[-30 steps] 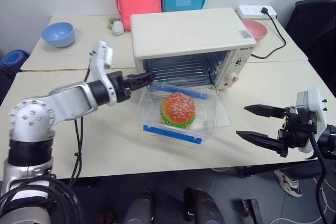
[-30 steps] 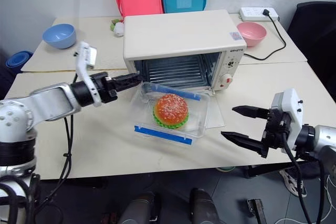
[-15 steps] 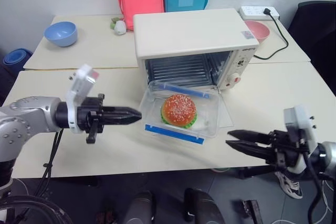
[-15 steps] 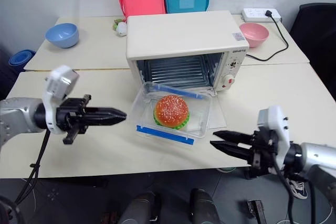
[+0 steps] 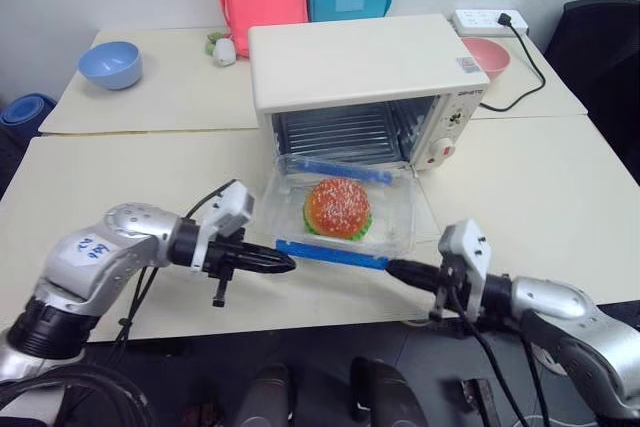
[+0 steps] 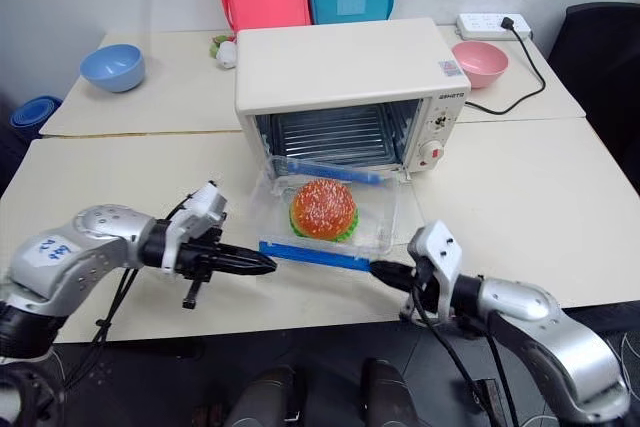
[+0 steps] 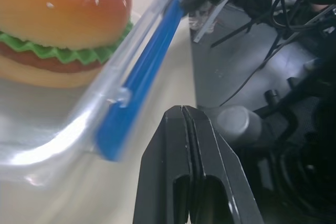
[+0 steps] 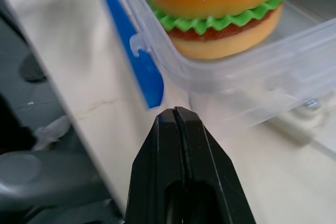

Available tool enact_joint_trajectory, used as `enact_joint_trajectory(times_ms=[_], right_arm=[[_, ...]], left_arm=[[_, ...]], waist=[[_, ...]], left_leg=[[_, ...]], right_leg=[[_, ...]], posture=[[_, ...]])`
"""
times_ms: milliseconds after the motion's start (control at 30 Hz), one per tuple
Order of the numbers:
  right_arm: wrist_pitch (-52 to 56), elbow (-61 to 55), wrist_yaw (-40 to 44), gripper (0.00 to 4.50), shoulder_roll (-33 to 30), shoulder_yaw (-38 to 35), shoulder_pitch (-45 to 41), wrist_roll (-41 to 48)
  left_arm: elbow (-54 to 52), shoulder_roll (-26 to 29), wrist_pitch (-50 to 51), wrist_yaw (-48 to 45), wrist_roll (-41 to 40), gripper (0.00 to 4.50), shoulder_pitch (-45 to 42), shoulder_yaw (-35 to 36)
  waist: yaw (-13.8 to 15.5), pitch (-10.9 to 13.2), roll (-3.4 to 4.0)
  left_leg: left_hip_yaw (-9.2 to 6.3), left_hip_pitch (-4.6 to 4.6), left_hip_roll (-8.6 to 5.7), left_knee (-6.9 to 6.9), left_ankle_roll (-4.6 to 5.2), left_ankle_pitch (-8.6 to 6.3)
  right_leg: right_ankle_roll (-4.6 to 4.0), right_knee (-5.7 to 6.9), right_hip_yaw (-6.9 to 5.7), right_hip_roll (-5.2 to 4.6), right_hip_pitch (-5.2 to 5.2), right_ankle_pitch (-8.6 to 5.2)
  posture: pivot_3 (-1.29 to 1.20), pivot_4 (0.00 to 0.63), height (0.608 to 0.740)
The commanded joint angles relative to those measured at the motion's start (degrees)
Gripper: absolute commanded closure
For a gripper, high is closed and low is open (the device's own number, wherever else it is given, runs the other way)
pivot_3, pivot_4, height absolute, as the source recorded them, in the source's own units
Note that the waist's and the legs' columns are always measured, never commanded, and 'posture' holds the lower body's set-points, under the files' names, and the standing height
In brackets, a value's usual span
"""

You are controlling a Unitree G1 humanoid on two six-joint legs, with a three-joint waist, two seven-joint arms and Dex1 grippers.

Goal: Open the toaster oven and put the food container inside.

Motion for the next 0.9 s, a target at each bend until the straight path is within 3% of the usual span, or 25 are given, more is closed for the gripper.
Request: enact_joint_trajectory(times_ms=[33,300,767,900], right_arm=[[-2.8,2.2,-0.4,4.48,1.3,-0.5,-2.7,-2.2],[-6.7,10.7,-1.7,4.48,5.4,0.9,-10.8,-8.1],[-16.3,33.3,-4.5,4.48,19.0,4.7,-29.9,-18.4],[-12.7,25.8,-0.9,4.50,14.8,3.3,-25.8,-16.2]], left_arm=[[2.6,-4.1,-1.6,3.1,3.6,4.50,-3.1,-0.4],[8.5,-13.7,-4.1,10.3,8.8,4.50,-7.2,2.0],[15.8,-20.9,-6.9,19.4,13.4,4.50,-13.3,7.4],[7.0,-14.1,-3.1,12.0,6.8,3.62,-9.0,12.2]], waist=[[0.1,0.0,0.00],[-0.2,0.0,0.00],[-1.0,0.0,0.00],[-1.5,0.0,0.00]], left_leg=[[-0.01,-0.02,0.00,0.00,0.00,0.00],[0.06,-0.02,-0.03,0.22,0.02,0.00],[0.33,-0.04,-0.06,0.28,-0.19,0.18],[0.35,-0.14,-0.04,0.25,-0.23,0.11]], right_leg=[[0.01,0.02,-0.02,0.03,-0.01,0.00],[0.10,0.26,-0.07,0.19,-0.01,0.05],[0.13,0.85,-0.18,0.29,-0.26,0.07],[0.13,0.83,-0.11,0.18,-0.39,0.07]], posture=[[0.00,0.150,0.740],[0.00,0.150,0.740],[0.00,0.150,0.740],[0.00,0.150,0.740]])
